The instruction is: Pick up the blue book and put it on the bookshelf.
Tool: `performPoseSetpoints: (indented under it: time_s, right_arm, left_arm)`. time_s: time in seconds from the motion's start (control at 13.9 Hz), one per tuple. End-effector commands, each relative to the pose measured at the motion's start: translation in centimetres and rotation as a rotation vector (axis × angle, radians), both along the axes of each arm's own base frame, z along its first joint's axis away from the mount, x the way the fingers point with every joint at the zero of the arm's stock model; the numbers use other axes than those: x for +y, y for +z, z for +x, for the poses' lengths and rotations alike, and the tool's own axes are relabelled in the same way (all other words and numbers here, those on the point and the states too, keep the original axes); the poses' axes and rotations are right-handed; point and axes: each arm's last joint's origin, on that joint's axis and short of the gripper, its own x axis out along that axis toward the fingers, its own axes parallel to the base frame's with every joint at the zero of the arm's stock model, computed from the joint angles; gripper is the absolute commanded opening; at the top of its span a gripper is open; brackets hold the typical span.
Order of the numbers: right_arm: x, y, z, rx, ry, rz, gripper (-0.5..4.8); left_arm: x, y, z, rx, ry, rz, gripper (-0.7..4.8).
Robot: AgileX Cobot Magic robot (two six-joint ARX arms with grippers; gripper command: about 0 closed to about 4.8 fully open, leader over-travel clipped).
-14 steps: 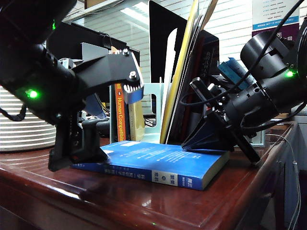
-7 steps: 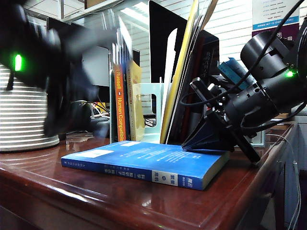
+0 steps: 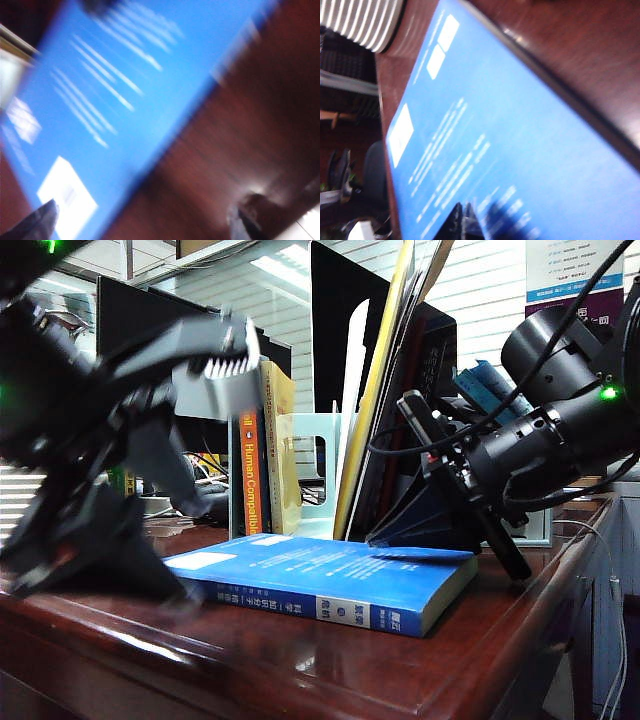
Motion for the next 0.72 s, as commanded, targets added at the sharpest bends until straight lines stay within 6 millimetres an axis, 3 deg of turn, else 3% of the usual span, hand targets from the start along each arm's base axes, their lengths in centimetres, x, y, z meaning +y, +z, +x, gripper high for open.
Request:
performPoseSetpoints:
  time_s: [0.07, 0.14, 0.22, 0.29, 0.57, 0.72]
  right_arm:
    - [-0.1, 0.5, 0.4, -0.061, -0.004, 0.019, -0.06]
    - [-0.2, 0.9, 0.7, -0.105, -0.018, 0.032, 0.51]
    - [-0.5, 1.2, 0.9, -0.135, -0.028, 0.044, 2.64]
    - [-0.7, 1.4, 1.1, -0.15, -0.036, 0.048, 3.33]
    - [-2.2, 2.7, 1.4, -0.239, -0.076, 0.024, 3.44]
    - [-3.2, 2.8, 1.7, -0.255, -0.116, 0.005, 3.98]
  left_arm:
    - [-0.1, 0.2, 0.1, -0.015, 0.017, -0.014, 4.79]
    - [-0.1, 0.2, 0.1, -0.017, 0.016, -0.018, 4.79]
    - [-0.1, 0.2, 0.1, -0.016, 0.017, -0.019, 4.79]
    - [-0.1, 0.2, 0.1, -0.007, 0.029, -0.029, 4.79]
    - [0.0, 0.3, 0.2, -0.035, 0.074, -0.014, 4.79]
    - [0.1, 0.4, 0.4, -0.082, 0.136, 0.008, 4.79]
